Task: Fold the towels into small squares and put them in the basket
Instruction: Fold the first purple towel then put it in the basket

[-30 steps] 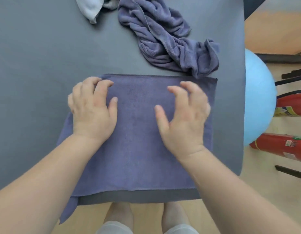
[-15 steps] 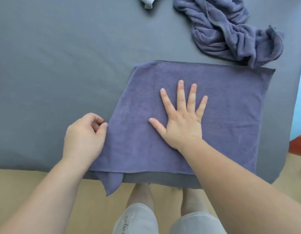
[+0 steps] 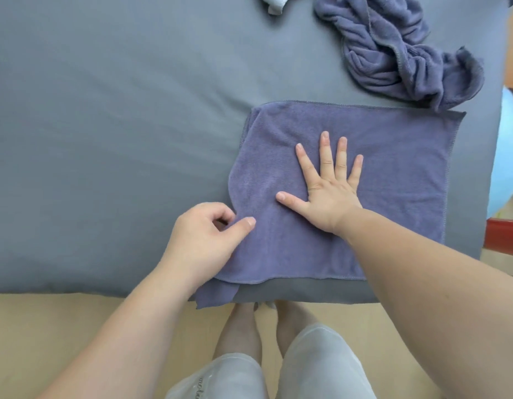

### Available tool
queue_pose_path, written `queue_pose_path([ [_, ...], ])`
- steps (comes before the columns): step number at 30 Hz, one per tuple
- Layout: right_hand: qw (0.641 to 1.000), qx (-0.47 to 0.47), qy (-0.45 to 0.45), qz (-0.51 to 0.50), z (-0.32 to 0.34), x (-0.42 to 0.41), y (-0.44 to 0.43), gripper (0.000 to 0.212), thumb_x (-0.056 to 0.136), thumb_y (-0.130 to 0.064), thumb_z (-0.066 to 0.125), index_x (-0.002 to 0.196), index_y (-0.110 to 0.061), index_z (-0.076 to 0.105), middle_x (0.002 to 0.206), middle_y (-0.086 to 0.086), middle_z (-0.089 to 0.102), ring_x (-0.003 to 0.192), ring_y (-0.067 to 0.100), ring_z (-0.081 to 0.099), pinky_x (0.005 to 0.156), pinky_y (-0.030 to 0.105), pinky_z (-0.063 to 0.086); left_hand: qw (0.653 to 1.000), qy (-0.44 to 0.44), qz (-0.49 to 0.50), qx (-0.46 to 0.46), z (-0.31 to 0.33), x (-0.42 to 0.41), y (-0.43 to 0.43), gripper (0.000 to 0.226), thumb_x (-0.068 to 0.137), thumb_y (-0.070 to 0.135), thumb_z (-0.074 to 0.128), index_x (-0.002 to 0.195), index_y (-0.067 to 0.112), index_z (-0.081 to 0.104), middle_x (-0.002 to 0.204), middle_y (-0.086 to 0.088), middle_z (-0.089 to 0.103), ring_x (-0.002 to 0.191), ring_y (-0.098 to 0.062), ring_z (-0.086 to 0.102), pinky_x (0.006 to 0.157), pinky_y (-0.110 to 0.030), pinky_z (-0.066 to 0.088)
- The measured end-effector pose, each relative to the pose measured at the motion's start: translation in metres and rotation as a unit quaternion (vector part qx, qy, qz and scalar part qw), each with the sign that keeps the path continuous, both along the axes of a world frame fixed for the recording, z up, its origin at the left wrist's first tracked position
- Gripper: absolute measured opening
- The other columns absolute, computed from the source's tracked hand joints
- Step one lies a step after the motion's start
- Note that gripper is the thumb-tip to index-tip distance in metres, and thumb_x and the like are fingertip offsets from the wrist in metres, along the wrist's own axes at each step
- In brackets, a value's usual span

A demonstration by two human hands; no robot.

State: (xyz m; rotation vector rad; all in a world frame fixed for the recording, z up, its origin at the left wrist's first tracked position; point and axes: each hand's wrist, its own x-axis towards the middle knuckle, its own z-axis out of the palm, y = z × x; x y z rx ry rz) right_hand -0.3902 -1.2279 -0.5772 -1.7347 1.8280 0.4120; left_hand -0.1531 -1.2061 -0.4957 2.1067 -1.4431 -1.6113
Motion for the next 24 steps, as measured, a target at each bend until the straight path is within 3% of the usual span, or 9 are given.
queue_pose_path([
  [2, 1.000, 0.000, -0.009, 0.001, -0.002, -0.001, 0.000, 0.094, 0.075, -0.095, 0.012, 0.149, -0.050, -0.026, 0.155, -0.003, -0.046, 0.140, 0.028, -0.046, 0.115, 0.062, -0.022, 0.983, 0.145, 0.031, 0.106, 0.020, -0.001, -0.006, 0.046, 0.089, 0.058, 0.049, 0.084, 0.021, 0.076, 0.085, 0.009, 0.072, 0.078, -0.017, 0.065, 0.073, -0.033, 0.050],
  [5, 1.000, -0.002, -0.031, -0.002, -0.003, -0.003, 0.000, 0.089, 0.077, -0.091, 0.006, 0.151, -0.050, -0.022, 0.156, -0.003, -0.044, 0.141, 0.028, -0.045, 0.114, 0.061, -0.024, 0.977, 0.172, 0.007, 0.125, 0.019, -0.008, -0.009, 0.037, 0.104, 0.042, 0.044, 0.096, 0.024, 0.076, 0.100, -0.003, 0.075, 0.092, -0.021, 0.072, 0.081, -0.038, 0.057],
  [7, 0.999, -0.001, -0.051, -0.006, -0.003, -0.004, 0.000, 0.087, 0.078, -0.090, 0.004, 0.152, -0.050, -0.019, 0.157, -0.004, -0.043, 0.142, 0.027, -0.044, 0.114, 0.060, -0.025, 0.986, 0.111, 0.091, 0.083, 0.004, -0.018, -0.007, 0.017, 0.103, 0.021, 0.051, 0.093, 0.019, 0.064, 0.099, -0.011, 0.071, 0.079, -0.024, 0.072, 0.069, -0.039, 0.060],
  [9, 0.998, 0.001, -0.067, -0.009, -0.003, -0.007, 0.000, 0.086, 0.078, -0.090, 0.003, 0.152, -0.051, -0.018, 0.157, -0.005, -0.043, 0.141, 0.027, -0.045, 0.113, 0.060, -0.026, 0.991, -0.013, 0.129, 0.014, -0.016, -0.028, -0.007, 0.009, 0.095, 0.018, 0.062, 0.095, 0.022, 0.054, 0.088, -0.010, 0.067, 0.067, -0.023, 0.069, 0.063, -0.037, 0.059],
  [13, 0.997, 0.008, -0.078, -0.005, -0.003, -0.008, -0.002, 0.087, 0.077, -0.091, 0.005, 0.151, -0.052, -0.019, 0.156, -0.006, -0.044, 0.140, 0.026, -0.046, 0.112, 0.058, -0.029, 0.983, -0.164, 0.050, -0.058, -0.037, -0.037, -0.007, 0.041, 0.079, 0.038, 0.076, 0.107, 0.024, 0.049, 0.088, 0.001, 0.060, 0.081, -0.022, 0.059, 0.072, -0.037, 0.050],
  [16, 0.996, 0.010, -0.083, -0.003, -0.003, -0.009, -0.003, 0.088, 0.076, -0.091, 0.005, 0.151, -0.052, -0.019, 0.156, -0.005, -0.044, 0.141, 0.027, -0.046, 0.111, 0.058, -0.029, 0.974, -0.204, -0.001, -0.099, -0.034, -0.051, -0.008, 0.019, 0.079, 0.031, 0.071, 0.086, 0.023, 0.056, 0.088, 0.005, 0.056, 0.080, -0.021, 0.056, 0.069, -0.035, 0.047],
  [20, 0.995, 0.022, -0.097, -0.001, -0.001, -0.012, -0.005, 0.088, 0.076, -0.091, 0.005, 0.152, -0.051, -0.018, 0.156, -0.005, -0.044, 0.140, 0.027, -0.046, 0.112, 0.059, -0.028, 0.985, -0.124, 0.056, -0.103, -0.024, -0.060, -0.010, 0.020, 0.070, 0.018, 0.071, 0.066, 0.018, 0.051, 0.073, 0.008, 0.051, 0.063, -0.015, 0.047, 0.061, -0.029, 0.039],
  [22, 0.994, 0.031, -0.105, 0.001, 0.002, -0.014, -0.006, 0.088, 0.077, -0.092, 0.007, 0.152, -0.051, -0.018, 0.155, -0.005, -0.046, 0.139, 0.027, -0.047, 0.112, 0.060, -0.028, 0.990, -0.051, 0.112, -0.073, -0.017, -0.059, -0.013, 0.027, 0.069, 0.010, 0.066, 0.064, 0.017, 0.041, 0.059, 0.008, 0.041, 0.055, -0.018, 0.033, 0.054, -0.028, 0.032],
  [24, 0.993, 0.043, -0.110, 0.005, 0.004, -0.015, -0.007, 0.090, 0.077, -0.092, 0.010, 0.151, -0.051, -0.020, 0.153, -0.006, -0.048, 0.138, 0.027, -0.049, 0.112, 0.060, -0.028, 0.989, 0.006, 0.144, -0.043, -0.008, -0.057, -0.017, 0.029, 0.072, 0.004, 0.061, 0.069, 0.020, 0.037, 0.060, 0.006, 0.035, 0.057, -0.018, 0.028, 0.053, -0.030, 0.028],
])
